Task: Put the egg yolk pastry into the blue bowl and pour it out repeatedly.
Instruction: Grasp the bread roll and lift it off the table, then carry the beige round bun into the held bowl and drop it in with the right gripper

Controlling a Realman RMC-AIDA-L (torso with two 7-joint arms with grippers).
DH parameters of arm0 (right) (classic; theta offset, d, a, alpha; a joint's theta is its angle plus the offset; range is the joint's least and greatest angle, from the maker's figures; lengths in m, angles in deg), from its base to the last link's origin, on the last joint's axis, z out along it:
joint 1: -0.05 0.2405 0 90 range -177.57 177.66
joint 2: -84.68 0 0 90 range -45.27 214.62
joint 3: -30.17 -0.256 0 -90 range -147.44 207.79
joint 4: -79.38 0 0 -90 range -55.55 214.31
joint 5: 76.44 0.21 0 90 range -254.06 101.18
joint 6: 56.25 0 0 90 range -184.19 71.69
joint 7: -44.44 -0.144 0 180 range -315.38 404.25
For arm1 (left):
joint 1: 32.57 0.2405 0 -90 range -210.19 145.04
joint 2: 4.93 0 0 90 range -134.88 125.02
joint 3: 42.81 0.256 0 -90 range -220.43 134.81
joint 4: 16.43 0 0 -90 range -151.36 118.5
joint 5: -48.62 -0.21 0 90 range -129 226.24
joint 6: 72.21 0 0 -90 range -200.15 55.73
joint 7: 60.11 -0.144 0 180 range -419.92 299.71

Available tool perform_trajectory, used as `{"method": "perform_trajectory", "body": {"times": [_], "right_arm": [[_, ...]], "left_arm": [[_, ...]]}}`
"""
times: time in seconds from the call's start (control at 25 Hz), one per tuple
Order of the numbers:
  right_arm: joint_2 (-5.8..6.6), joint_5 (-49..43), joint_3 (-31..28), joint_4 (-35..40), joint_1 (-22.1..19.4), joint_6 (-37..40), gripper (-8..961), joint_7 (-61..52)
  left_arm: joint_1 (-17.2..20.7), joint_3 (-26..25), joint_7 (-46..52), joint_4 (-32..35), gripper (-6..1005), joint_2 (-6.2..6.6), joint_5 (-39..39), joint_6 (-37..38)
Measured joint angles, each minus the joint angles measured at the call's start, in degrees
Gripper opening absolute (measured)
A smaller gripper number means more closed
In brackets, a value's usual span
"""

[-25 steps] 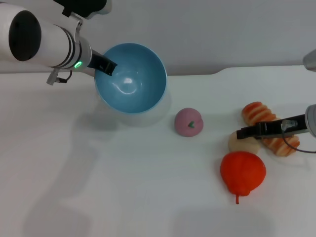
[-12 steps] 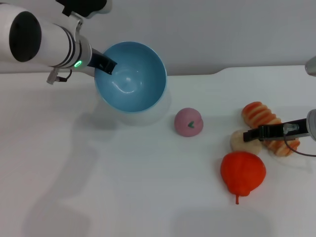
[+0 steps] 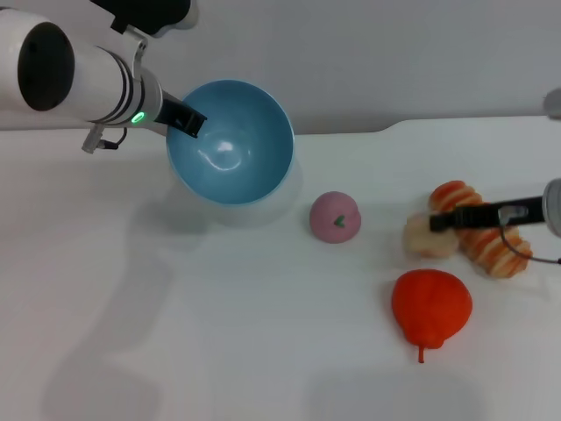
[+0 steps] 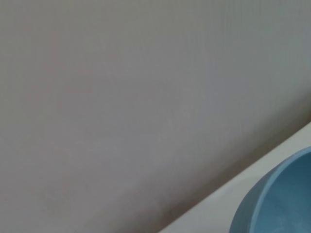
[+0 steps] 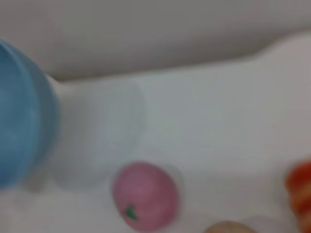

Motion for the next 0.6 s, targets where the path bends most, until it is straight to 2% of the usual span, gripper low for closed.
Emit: {"method": "perform_trajectory", "body": {"times": [0.12, 0.24, 0.4, 0.6], "right_arm": [[-0.28, 6.44, 0.23, 4.48, -1.78, 2.94, 95, 3.47], [-0.16, 11.76, 0.26, 6.34, -1.88, 5.97, 69, 7.10], [0.30, 16.65, 0.44, 7.06, -0.07, 10.21, 36, 9.95], [-0.50, 17.54, 0.46, 7.44, 3.11, 11.38, 15, 10.96]], "left_arm": [[-0.52, 0.00, -0.04, -0.03, 0, -0.01, -0.01, -1.74], [-0.96, 0.32, -0.05, -0.24, 0, -0.17, 0.00, -2.88], [-1.06, 3.13, 0.18, -1.57, 0, -0.28, 0.22, -3.94], [-1.34, 5.61, 0.20, -2.86, 0, -0.32, 2.13, -4.55]]}}
